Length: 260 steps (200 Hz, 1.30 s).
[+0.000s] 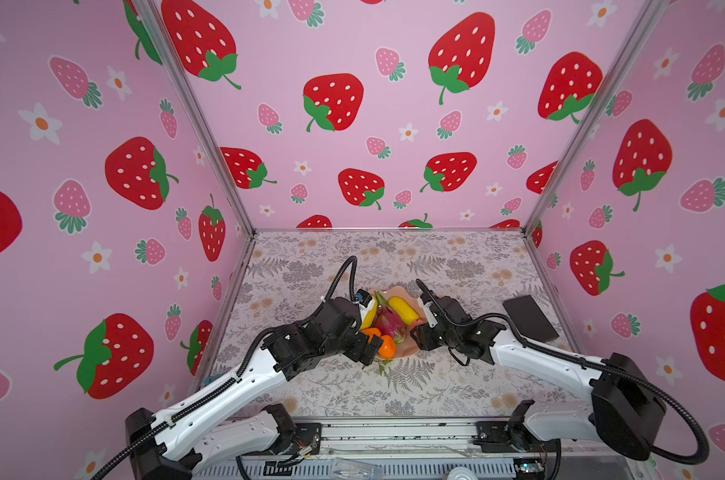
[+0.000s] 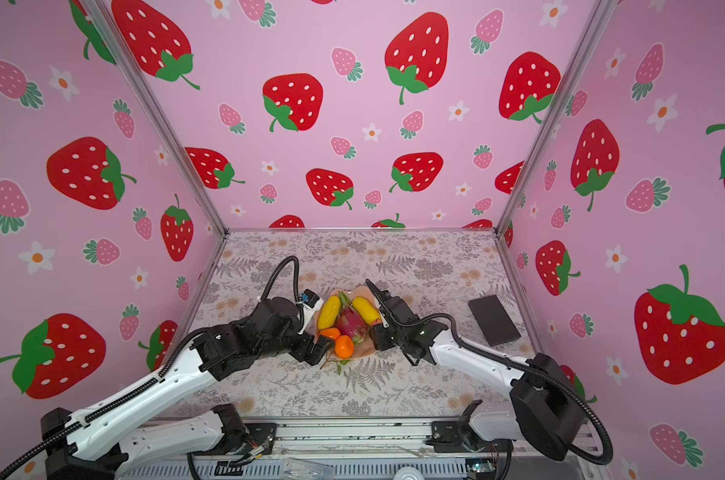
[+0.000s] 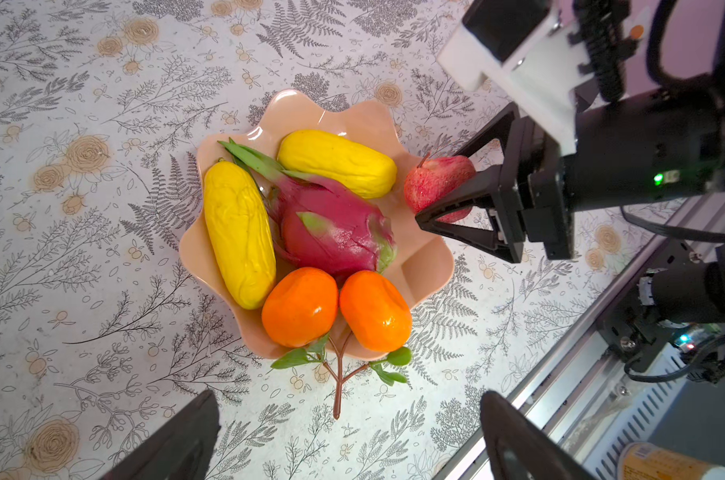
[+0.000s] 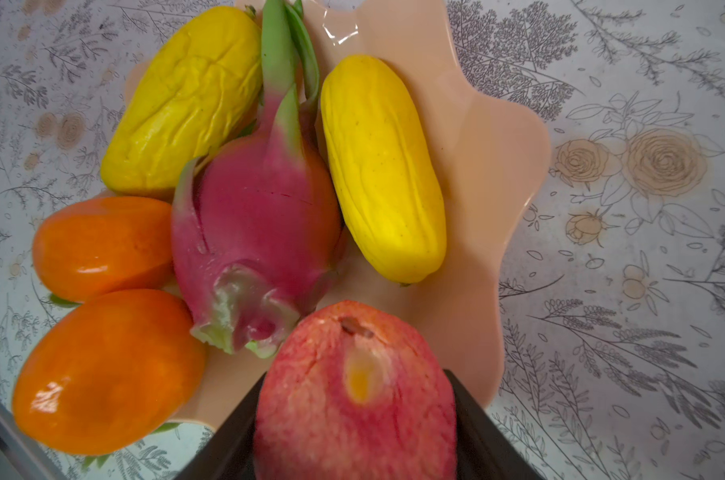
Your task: Place and organize the fake fruits in the fruit bowl
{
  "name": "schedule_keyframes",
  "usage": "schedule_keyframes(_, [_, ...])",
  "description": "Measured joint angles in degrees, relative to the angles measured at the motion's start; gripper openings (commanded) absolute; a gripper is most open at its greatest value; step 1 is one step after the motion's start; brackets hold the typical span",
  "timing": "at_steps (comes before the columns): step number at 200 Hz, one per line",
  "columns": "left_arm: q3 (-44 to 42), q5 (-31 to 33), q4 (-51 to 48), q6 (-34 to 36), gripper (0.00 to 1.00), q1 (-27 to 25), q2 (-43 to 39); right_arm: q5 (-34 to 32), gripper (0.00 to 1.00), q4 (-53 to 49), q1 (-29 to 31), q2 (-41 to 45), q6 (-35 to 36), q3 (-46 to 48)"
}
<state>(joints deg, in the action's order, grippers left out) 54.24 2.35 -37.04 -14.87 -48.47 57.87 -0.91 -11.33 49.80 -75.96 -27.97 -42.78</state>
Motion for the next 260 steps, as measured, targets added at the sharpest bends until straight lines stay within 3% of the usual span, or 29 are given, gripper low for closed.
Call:
schedule_keyframes(61, [-1.1, -0.4, 0.0, -0.2, 0.99, 0.3, -0.1, 1.5, 0.75, 1.1, -0.5, -0.9, 1.1, 0.0])
schedule_keyframes(112, [-1.2, -0.5, 0.0, -0.4, 1.00, 0.3, -0.5, 1.6, 0.77, 1.1, -0.5, -0.6, 1.3, 0.0])
schedule_keyframes(132, [-1.4, -0.5, 0.2, -0.4, 1.00, 0.3, -0.7, 0.9, 0.87, 1.0, -0.5, 1.8, 1.9, 0.0])
schedule_keyframes(147, [-2.1, -0.3, 1.3, -0.4, 0.99, 0.3, -1.1, -0.6, 0.99, 1.0, -0.6, 5.5, 2.7, -0.1])
schedule_keyframes(163, [-2.3, 1.9, 2.7, -0.2, 0.99, 0.6, -1.3, -1.8, 0.99, 1.1, -1.5, 10.6, 3.5, -0.4])
schedule_keyframes(182, [-2.1, 8.2, 5.5, -0.2, 0.99, 3.9, -1.0, -0.7, 0.99, 1.3, -8.3, 15.0, 4.7, -1.5])
schedule_keyframes(215, [-3.9, 26.7, 13.7, -3.5, 0.99, 20.5, 1.8, 0.2, 0.99, 6.8, -28.0, 14.6, 7.5, -1.4])
schedule_keyframes(239, [-13.2, 39.2, 23.6, -4.3, 0.99, 25.4, 2.9, -3.4, 0.99, 18.5, -38.1, 15.3, 9.7, 9.3])
schedule_keyframes(260, [-20.2, 44.8, 30.4, -2.8, 0.99, 27.7, 6.7, -5.4, 0.99, 27.1, -44.4, 15.0, 11.4, 19.1])
